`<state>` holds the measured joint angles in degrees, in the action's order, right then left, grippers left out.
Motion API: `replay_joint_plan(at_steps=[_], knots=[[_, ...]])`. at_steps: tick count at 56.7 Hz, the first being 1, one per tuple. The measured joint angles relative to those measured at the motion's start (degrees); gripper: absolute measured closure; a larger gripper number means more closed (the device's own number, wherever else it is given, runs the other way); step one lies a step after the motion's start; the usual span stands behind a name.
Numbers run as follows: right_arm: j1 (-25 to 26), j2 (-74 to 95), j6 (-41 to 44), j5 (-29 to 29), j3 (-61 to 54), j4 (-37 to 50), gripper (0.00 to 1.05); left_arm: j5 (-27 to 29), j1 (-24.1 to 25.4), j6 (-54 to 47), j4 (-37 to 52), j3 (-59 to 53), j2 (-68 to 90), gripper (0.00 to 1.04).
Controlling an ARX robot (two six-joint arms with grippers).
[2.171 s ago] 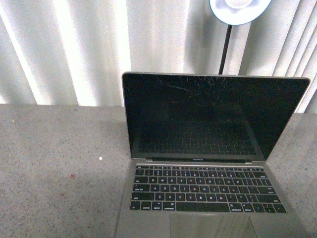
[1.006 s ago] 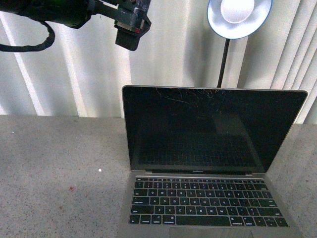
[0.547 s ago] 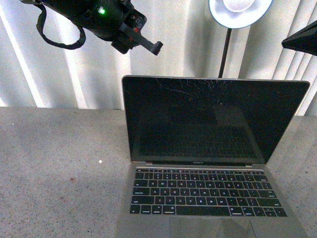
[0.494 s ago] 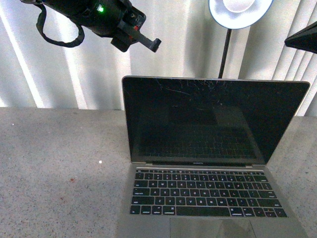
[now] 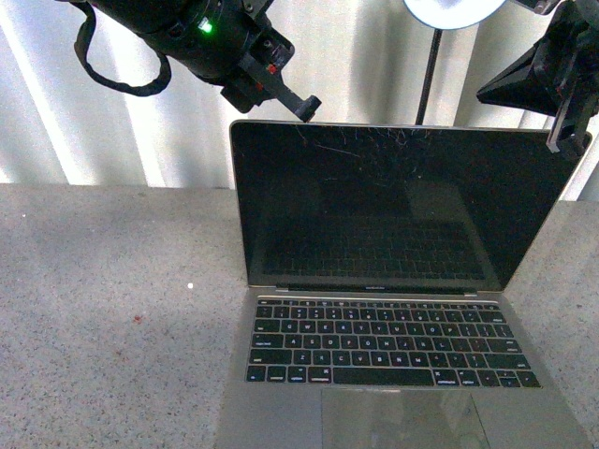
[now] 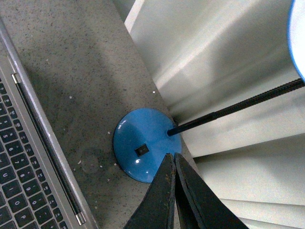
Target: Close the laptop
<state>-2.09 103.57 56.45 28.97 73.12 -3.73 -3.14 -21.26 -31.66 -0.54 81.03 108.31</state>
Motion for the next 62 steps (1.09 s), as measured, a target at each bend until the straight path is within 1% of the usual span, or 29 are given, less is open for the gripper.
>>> replay_joint_plan(at_steps=[4, 16, 35, 41, 62], knots=[[-0.44, 0.20, 1.16, -0.68, 0.20, -1.01, 1.02, -0.52, 0.02, -0.31, -0.74, -0.20, 0.13, 1.01], [-1.11, 0.17, 3.30, 0.07, -0.15, -3.34, 1.02, -2.69, 0.42, -1.55, -2.99, -1.16, 0.09, 1.01], [-1.64, -0.81, 5.18, 0.24, -1.75, -6.27, 1.02, -3.21, 1.05, -4.02, -5.22, -4.37, -0.79, 1.01], [-1.84, -1.73, 5.86, 0.31, -2.89, -7.26, 1.02, -5.57, 1.29, -4.17, -7.21, -5.31, -1.90, 1.01], [-1.73, -2.64, 8.35, 0.07, -5.92, -8.83, 1.02, -7.78, 0.50, -3.91, -7.02, -6.91, -2.67, 1.01]])
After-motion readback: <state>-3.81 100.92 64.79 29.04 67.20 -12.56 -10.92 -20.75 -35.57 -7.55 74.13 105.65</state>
